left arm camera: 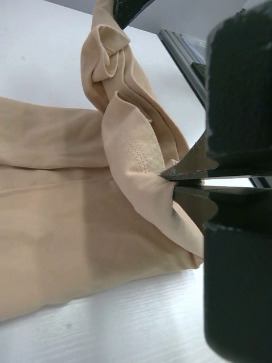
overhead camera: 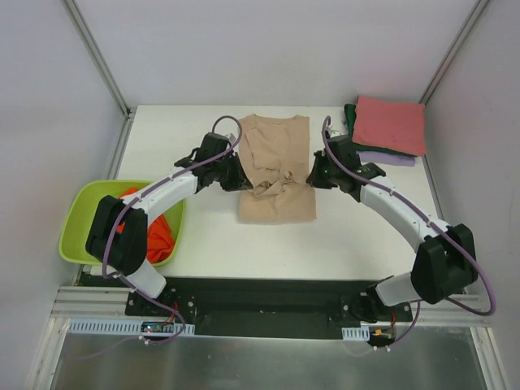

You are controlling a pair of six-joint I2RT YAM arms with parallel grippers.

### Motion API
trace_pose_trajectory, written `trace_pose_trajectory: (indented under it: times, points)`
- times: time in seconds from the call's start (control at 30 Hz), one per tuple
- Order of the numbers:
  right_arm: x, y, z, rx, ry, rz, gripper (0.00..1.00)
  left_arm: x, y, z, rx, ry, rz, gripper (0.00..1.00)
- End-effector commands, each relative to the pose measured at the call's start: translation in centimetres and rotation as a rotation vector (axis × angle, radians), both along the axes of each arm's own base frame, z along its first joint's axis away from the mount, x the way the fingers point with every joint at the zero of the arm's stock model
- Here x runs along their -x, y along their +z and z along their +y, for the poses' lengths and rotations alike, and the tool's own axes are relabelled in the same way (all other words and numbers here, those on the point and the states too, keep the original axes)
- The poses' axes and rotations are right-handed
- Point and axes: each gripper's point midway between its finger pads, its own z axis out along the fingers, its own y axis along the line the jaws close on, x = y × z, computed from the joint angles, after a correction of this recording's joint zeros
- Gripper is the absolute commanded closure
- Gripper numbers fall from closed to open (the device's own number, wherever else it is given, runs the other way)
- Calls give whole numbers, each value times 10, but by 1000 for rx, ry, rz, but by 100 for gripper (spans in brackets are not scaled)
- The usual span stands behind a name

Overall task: Fold and stack the t-shirts
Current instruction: Fold the folded rectangular tshirt in 1/3 of the way

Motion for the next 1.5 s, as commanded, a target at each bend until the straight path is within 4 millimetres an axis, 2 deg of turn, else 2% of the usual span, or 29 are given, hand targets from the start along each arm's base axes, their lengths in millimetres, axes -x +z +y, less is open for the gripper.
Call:
trace_pose_trajectory:
  times: [0.0, 0.2, 0.43, 0.57, 0.73, 0.83, 0.87, 0.93, 0.97, 1.07, 1.13, 1.23, 1.3, 1.47]
  points:
    - [-37, 20, 8, -34, 30, -83, 99, -24, 9, 1, 8, -10, -33, 100]
    - [-62, 2, 17, -57, 53, -39, 99, -45, -4, 1, -1, -1, 1, 100]
    - [-90, -14, 14, -52, 43, -30, 99, -68, -23, 6, -36, 30, 28, 100]
    - [-98, -26, 11, -50, 32, -4, 99, -76, -32, 12, -58, 58, 46, 100]
    - [-106, -37, 7, -49, 12, 16, 99, -84, -44, 19, -77, 86, 74, 90]
    - [-110, -40, 8, -55, 11, 22, 94, -88, -45, 18, -72, 80, 78, 82]
    - [-111, -42, 7, -56, 12, 24, 89, -90, -44, 18, -72, 79, 74, 78]
    - [-111, -46, 5, -51, 9, 44, 74, -92, -41, 19, -71, 79, 68, 65]
    - [-111, -45, 4, -47, 10, 52, 68, -92, -38, 20, -68, 79, 62, 54]
    - [-107, -38, -3, -15, 11, 47, 33, -85, -29, 23, -68, 82, 45, 21]
    - [-99, -31, -4, -16, 18, 40, 22, -75, -23, 27, -67, 84, 37, 3]
    - [-76, -23, 2, -42, 80, 28, 7, -55, -15, 36, -69, 96, 30, 1]
    - [-57, -19, 15, -57, 160, 24, 4, -38, -13, 45, -78, 112, 28, 1]
    - [-7, -27, 79, -143, 406, 53, 3, 12, -19, 80, -125, 216, 17, 1]
